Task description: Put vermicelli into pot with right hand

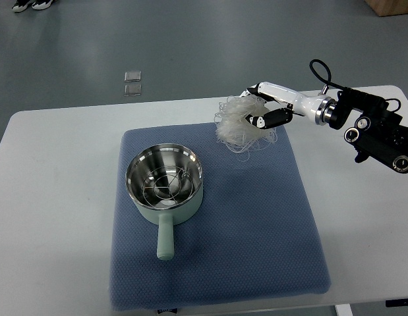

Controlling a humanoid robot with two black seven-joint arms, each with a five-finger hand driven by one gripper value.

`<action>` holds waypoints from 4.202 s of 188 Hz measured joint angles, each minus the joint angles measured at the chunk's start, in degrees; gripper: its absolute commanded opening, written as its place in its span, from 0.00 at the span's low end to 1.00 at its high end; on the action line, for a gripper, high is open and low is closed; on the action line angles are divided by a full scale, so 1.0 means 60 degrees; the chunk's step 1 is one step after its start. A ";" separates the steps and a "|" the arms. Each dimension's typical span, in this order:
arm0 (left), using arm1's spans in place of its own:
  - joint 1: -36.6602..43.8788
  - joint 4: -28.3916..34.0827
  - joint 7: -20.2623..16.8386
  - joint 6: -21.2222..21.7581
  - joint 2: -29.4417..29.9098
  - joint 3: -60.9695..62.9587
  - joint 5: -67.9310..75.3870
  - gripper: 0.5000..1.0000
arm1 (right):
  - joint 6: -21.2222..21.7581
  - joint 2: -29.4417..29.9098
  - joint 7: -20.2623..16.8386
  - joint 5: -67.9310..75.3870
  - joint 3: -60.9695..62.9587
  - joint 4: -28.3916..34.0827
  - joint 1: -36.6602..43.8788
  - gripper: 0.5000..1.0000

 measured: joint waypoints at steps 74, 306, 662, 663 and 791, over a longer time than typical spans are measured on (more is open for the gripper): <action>-0.0002 0.0000 0.0000 0.0000 0.0000 0.0000 0.0000 1.00 | 0.0260 0.0146 0.0003 -0.0006 0.0593 0.1890 0.0807 0.00; -0.0001 0.0000 0.0000 -0.0001 0.0000 0.0000 0.0000 1.00 | 0.0001 0.1951 -0.0128 -0.0630 -0.0481 0.1729 0.0121 0.00; -0.0001 0.0000 0.0000 -0.0005 0.0000 0.0000 0.0000 1.00 | 0.0151 0.1252 -0.1390 1.0803 0.0340 -0.1002 -0.0825 0.84; -0.0001 0.0000 0.0000 -0.0005 0.0000 0.0000 0.0000 1.00 | 0.0155 0.1252 -0.1404 1.0851 0.0335 -0.1005 -0.0826 0.84; -0.0001 0.0000 0.0000 0.0000 0.0000 0.0000 0.0000 1.00 | 0.0067 0.1321 -0.1608 1.2019 0.0311 -0.1205 -0.1114 0.85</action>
